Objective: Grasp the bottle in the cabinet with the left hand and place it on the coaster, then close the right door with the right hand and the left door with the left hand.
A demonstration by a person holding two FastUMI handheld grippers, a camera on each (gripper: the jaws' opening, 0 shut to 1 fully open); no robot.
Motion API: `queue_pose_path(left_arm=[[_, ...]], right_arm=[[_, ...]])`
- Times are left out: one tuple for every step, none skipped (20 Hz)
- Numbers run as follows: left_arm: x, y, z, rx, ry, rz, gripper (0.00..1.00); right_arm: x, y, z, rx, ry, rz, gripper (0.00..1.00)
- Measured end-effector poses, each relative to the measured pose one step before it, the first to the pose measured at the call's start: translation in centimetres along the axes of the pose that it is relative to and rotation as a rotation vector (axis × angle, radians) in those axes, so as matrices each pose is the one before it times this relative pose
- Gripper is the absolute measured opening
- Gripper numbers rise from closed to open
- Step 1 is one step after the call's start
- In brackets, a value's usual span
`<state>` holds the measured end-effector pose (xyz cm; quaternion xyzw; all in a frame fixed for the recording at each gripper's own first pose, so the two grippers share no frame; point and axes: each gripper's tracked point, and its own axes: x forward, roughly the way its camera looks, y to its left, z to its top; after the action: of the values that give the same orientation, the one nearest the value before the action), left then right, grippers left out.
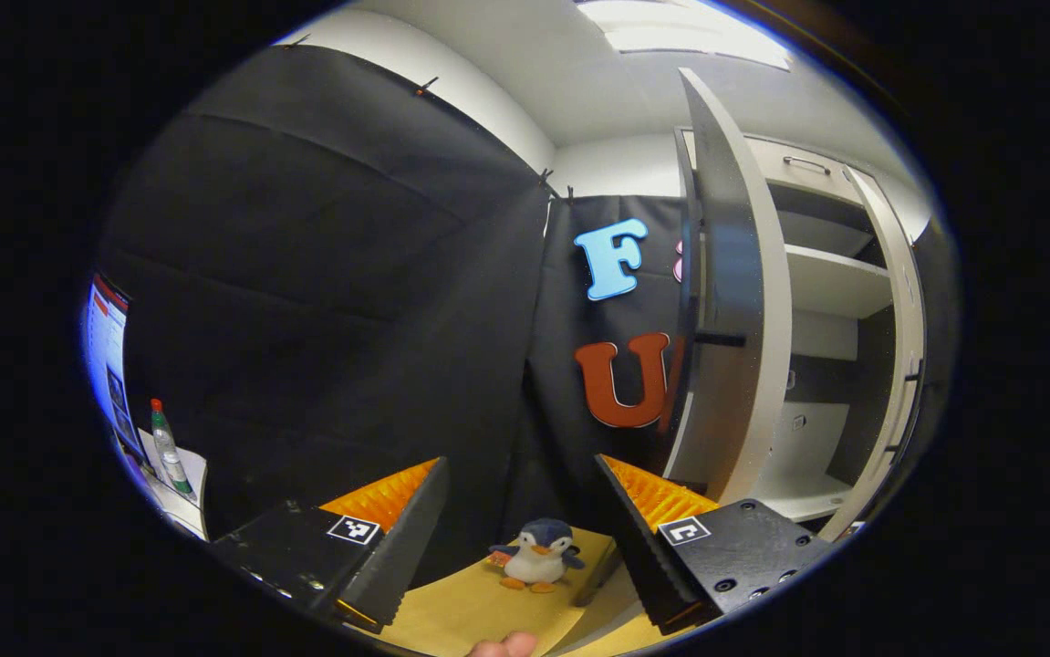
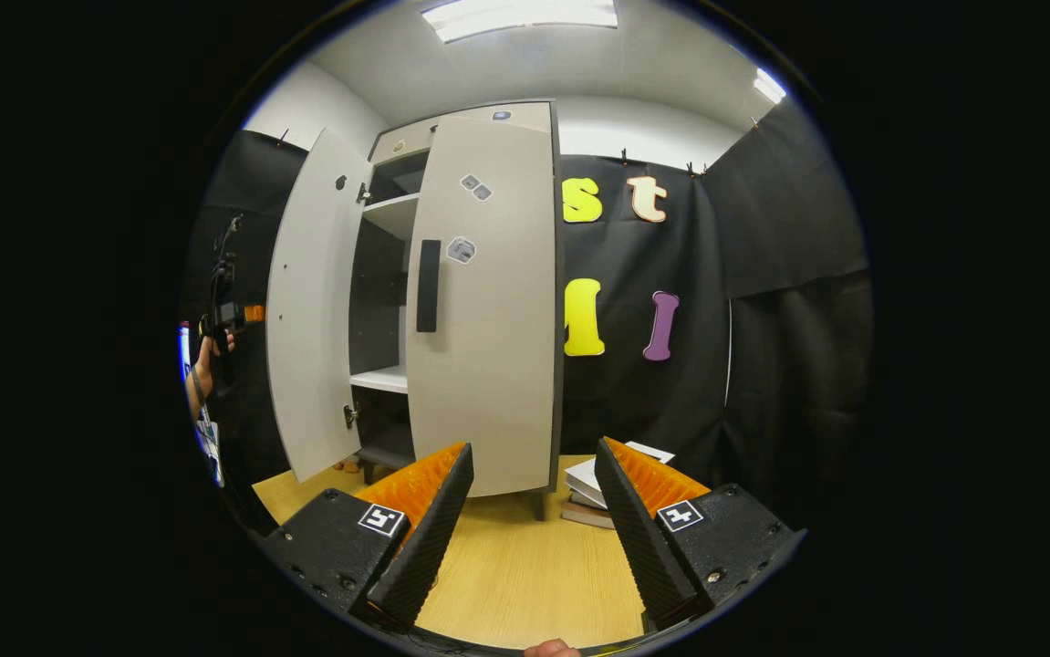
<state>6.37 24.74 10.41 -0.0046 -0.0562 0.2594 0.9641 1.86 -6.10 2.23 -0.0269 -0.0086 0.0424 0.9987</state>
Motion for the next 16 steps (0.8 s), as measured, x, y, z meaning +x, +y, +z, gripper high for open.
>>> queue_pose_path(left_arm=[[0.222,-0.262,-0.528,-0.00637,0.01905,-0.00458,0.95],[0.021,-0.309,-0.560,0.00068,0.02182,-0.01309,0.94],[0.024,-0.248,-0.284,0.00051,0.00706,-0.01266,0.94],[0.168,-0.312,0.007,-0.01026,0.00052,-0.01389,0.94],[-0.092,-0.280,-0.193,-0.01275,0.01291,-0.01487,0.94],[-0.271,-0.471,-0.034,-0.00966,0.00450,-0.01356,0.94],[-0.573,-0.779,-0.150,-0.00196,0.00334,-0.01347,0.94],[-0.445,-0.761,-0.101,0.00355,0.00088,-0.01424,0.94],[-0.209,-0.685,-0.056,0.00518,0.00467,-0.01907,0.94],[-0.122,-0.949,-0.056,0.00326,0.00178,-0.02248,0.94],[-0.036,-1.080,-0.187,0.00333,0.00610,-0.02927,0.93],[-0.089,-1.314,-0.164,0.00238,0.00342,-0.03897,0.93],[0.046,-1.659,-0.463,-0.00196,0.00873,-0.04866,0.93],[0.315,-1.357,-0.232,-0.00211,0.00275,-0.04106,0.93],[0.316,-1.586,-0.468,-0.00576,-0.00228,-0.04588,0.93],[0.267,-0.864,-0.398,-0.01297,0.00565,-0.03015,0.94]], right_arm=[[-0.017,-0.072,0.037,0.00358,-0.00360,-0.00467,0.83],[-0.046,-0.151,-0.215,0.00312,0.00121,-0.00388,0.83],[0.004,-0.053,-0.094,0.00328,0.00131,-0.00270,0.83],[0.073,0.020,-0.156,0.00261,0.00180,-0.00046,0.83],[0.111,0.036,-0.031,0.00245,0.00152,0.00211,0.83],[0.024,0.150,-0.070,0.00193,0.00033,0.00227,0.83],[-0.095,0.085,0.047,0.00210,-0.00242,0.00198,0.83],[-0.053,0.091,0.061,0.00189,-0.00444,0.00132,0.83],[-0.061,0.046,0.071,0.00087,-0.00375,0.00041,0.83],[-0.063,-0.092,0.024,-0.00023,-0.00401,0.00011,0.83],[-0.031,-0.010,0.115,-0.00223,-0.00292,0.00047,0.83],[0.004,-0.020,-0.028,-0.00400,0.00046,-0.00231,0.83],[-0.027,-0.258,-0.033,-0.00365,0.00293,-0.00484,0.83],[-0.019,-0.110,0.056,-0.00001,-0.00013,-0.00402,0.83],[-0.202,-0.227,0.064,0.00283,-0.00053,-0.00619,0.83],[-0.208,-0.199,-0.035,0.00385,-0.00135,-0.00866,0.83]])
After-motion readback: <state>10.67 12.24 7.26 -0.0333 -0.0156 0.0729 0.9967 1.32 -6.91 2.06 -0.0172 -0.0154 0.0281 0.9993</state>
